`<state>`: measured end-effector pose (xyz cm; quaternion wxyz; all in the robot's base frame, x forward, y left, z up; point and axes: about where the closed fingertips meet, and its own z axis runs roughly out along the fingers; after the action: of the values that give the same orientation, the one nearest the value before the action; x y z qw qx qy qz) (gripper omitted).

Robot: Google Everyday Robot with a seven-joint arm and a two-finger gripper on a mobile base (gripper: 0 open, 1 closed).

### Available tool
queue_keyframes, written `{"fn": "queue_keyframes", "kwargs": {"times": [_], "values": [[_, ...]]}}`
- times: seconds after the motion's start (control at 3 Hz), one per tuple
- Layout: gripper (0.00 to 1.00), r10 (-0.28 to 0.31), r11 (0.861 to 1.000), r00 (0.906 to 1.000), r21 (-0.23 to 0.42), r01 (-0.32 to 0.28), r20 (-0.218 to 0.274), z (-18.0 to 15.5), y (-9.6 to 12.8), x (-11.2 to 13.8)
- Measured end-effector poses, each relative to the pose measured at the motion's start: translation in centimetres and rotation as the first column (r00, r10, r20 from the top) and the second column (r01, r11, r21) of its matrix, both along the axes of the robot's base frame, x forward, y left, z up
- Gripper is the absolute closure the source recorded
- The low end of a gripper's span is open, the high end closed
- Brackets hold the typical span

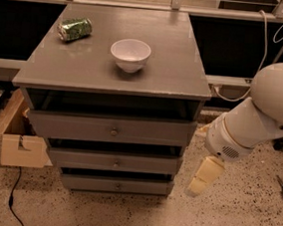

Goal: Open bottom drawer

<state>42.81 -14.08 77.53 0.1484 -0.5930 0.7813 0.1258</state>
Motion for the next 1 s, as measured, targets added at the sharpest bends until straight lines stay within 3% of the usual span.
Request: {"fn": "queue_keyframes", "kwargs": {"times": [0.33,0.67,1.0], "values": [[0.00,0.000,1.000,1.0000,0.000,0.000,0.000,0.0,0.0,0.0],[0.00,0.005,1.000,0.9995,-0.004,-0.005,-0.030,-3.1,0.4,-0.4],[0.00,0.020,0.999,0.9969,-0.046,-0.023,-0.077,-12.3,1.6,-1.3]]}}
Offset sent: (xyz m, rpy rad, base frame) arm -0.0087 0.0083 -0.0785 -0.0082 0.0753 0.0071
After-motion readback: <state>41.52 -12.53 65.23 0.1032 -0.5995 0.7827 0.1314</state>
